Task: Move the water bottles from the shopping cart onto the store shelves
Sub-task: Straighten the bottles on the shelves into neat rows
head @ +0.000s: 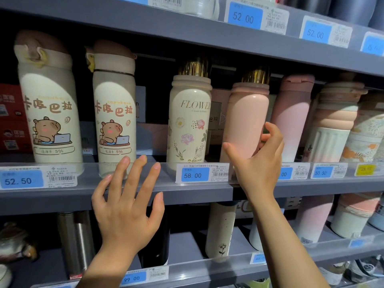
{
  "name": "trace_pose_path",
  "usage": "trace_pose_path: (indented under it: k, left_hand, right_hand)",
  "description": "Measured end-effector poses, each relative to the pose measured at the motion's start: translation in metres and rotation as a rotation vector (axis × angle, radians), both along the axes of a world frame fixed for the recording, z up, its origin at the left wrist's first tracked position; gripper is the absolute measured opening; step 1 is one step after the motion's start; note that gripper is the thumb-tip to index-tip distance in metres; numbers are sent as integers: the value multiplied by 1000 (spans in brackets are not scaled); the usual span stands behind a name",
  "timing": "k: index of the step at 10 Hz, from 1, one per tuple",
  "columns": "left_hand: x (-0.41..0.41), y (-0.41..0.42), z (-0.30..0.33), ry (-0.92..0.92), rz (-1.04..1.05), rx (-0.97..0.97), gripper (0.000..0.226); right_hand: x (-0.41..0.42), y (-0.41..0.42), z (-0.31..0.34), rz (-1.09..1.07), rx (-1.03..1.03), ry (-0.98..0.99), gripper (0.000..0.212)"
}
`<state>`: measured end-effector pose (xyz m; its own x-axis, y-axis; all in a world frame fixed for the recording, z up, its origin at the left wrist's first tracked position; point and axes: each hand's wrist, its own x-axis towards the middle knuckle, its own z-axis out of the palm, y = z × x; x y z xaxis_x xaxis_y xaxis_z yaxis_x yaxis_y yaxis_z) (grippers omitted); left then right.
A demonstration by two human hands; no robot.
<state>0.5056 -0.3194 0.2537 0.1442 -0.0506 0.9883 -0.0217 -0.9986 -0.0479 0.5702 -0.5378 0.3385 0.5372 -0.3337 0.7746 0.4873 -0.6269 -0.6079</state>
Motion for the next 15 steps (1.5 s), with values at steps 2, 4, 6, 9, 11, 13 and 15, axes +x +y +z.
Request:
trace_pose_path:
  k: [2, 4, 6, 9, 11, 13, 15]
  left_hand:
    - [-1, -1, 0, 3, -3, -5, 42]
    - [-1, -1, 0, 6, -2, -6, 43]
    - [-1, -1, 1, 10, -3, -4, 42]
    - [0, -1, 1, 10, 1, -2, 43]
    - [0, -1, 0, -4, 7, -1, 42]
    - [2, -1, 0, -18, 3, -2, 42]
    - [3, 0, -1, -22, 7, 4, 43]
  right_hand:
    - [0, -1, -3, 20, -27, -18, 79]
    - [2, 0, -4, -8, -125, -18, 82]
    - [3, 0, -1, -23, -45, 9, 102]
    - [3, -2, -6, -5, -102, -36, 80]
    - [3, 2, -1, -43, -126, -26, 99]
    - [4, -1, -2, 4, -28, -44, 99]
    - [3, 2, -3, -6, -107, -40, 85]
